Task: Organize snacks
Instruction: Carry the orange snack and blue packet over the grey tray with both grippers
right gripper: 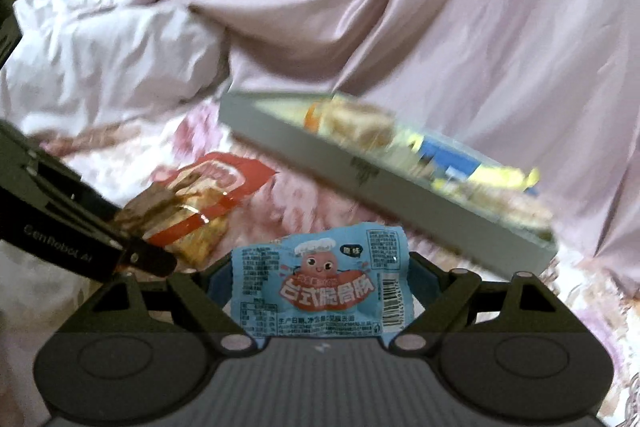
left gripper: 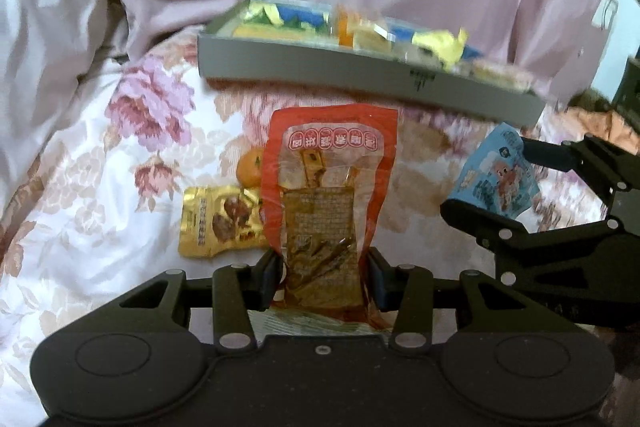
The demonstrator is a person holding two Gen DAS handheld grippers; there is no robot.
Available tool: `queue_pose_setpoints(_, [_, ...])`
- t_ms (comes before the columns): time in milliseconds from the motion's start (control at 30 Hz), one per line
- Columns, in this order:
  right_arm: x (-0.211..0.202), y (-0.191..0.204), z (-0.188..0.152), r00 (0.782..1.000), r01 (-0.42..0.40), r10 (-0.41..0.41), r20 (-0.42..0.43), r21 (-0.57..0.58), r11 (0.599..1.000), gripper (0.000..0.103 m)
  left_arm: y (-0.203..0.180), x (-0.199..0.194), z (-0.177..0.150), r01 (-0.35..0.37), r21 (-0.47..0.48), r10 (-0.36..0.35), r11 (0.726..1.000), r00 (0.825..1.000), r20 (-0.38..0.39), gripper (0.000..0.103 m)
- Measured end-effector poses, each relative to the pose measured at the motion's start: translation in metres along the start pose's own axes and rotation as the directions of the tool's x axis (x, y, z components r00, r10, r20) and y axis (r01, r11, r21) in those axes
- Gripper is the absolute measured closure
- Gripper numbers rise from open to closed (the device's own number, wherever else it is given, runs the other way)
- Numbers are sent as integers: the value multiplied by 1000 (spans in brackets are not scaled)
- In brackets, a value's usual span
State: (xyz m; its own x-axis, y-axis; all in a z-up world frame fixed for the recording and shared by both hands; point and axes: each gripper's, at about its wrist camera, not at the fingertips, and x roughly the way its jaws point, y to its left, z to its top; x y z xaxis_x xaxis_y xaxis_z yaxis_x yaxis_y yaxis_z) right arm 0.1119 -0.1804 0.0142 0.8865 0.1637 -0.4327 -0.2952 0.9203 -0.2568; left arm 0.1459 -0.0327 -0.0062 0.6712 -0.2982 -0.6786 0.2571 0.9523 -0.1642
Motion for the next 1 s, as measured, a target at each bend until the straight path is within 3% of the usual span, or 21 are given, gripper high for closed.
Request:
queue_pose_setpoints(233, [-11, -16, 15, 977, 96, -105, 187, 53, 994, 14, -1, -22, 25, 2, -41, 4, 999, 989, 147, 57])
queue_pose_setpoints(400, [-2, -35, 29, 935, 153, -180, 305, 110, 982, 14, -4, -26, 64, -41, -53, 51, 998, 976, 210, 56])
queue_pose_setpoints(700, [34, -74, 42, 908, 191, -255, 332, 215, 958, 14, -2, 12, 146, -88, -139, 118, 986, 967, 226, 56])
queue_pose_setpoints(1000, [62, -89, 46, 923, 176, -252, 290, 262, 949, 14, -2, 58, 182, -163, -133, 184, 978, 969, 165, 56])
